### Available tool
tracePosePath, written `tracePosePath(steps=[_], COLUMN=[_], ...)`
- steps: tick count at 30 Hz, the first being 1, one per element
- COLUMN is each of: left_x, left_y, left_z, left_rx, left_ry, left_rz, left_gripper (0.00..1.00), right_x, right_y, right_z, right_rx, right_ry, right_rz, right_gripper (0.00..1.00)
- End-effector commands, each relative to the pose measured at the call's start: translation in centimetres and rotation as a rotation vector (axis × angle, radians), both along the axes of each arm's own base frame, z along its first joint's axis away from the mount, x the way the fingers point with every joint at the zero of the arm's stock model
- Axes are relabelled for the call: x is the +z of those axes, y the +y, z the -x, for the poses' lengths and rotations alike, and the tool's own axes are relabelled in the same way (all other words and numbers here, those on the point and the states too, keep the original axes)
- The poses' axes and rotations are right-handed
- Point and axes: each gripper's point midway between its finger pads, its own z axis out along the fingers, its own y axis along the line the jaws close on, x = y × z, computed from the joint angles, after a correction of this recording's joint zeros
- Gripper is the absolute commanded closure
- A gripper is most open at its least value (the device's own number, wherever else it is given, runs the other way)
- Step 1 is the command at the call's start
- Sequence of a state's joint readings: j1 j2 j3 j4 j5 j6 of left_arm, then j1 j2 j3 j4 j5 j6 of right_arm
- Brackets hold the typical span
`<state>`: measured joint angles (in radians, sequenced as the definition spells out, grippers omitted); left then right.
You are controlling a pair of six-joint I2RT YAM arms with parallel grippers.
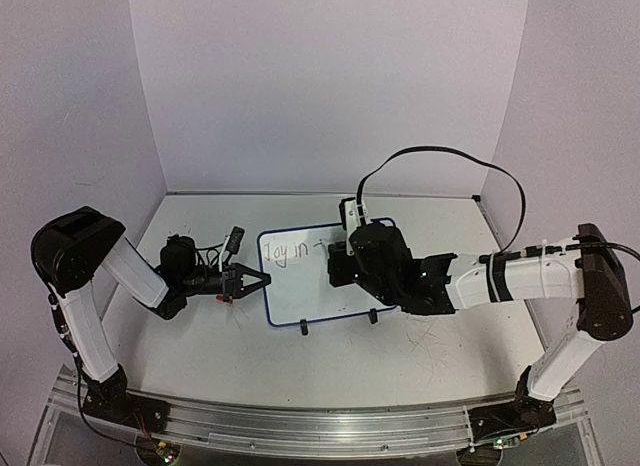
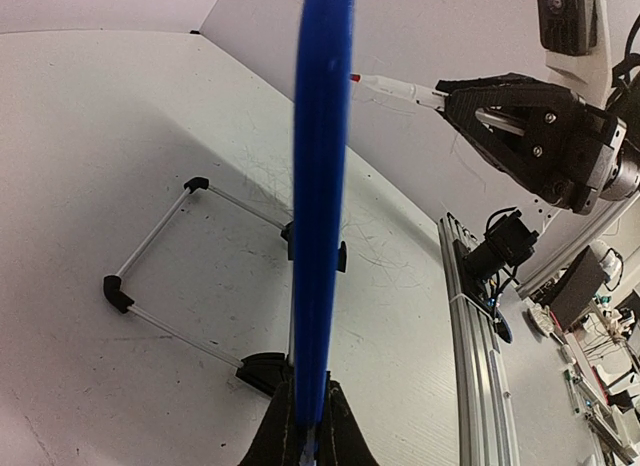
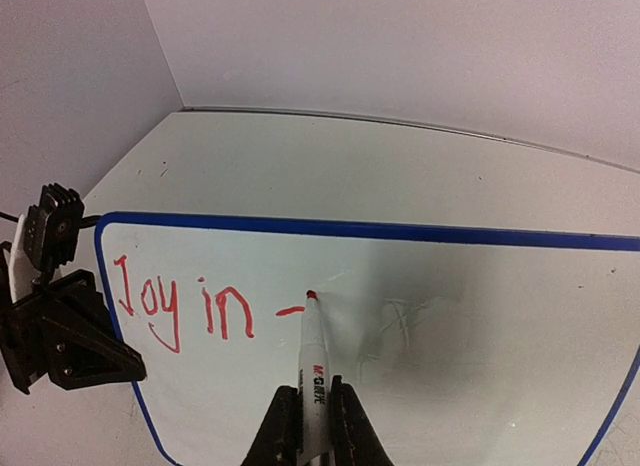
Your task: Write a sentence on the whiteboard
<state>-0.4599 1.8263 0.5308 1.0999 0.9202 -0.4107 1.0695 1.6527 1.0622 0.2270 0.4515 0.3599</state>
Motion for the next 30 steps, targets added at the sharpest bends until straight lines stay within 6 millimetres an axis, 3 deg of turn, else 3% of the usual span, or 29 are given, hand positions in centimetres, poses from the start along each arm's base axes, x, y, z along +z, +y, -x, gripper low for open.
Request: tracePosePath(steps=[1, 10, 30], left_x=[0.4, 0.5, 0.5], left_y=[0.4, 0.4, 0.4], left_z=[-0.6, -0.5, -0.5], left_rx=[0.031, 0.03, 0.03], left_ry=[-0.011, -0.011, -0.011], left_rz=[-0.007, -0.007, -0.008], left_gripper=[1.0, 1.0, 1.0], right_x=[0.8, 0.1, -2.1], right_y=[0.9, 1.2, -0.3], right_z=[-0.7, -0.3, 0.8], right_rx=[0.007, 0.031, 0.025], right_ry=[-0.018, 0.006, 0.074], right_rz=[-0.026, -0.026, -0.004], right_gripper=[1.0, 1.0, 1.0])
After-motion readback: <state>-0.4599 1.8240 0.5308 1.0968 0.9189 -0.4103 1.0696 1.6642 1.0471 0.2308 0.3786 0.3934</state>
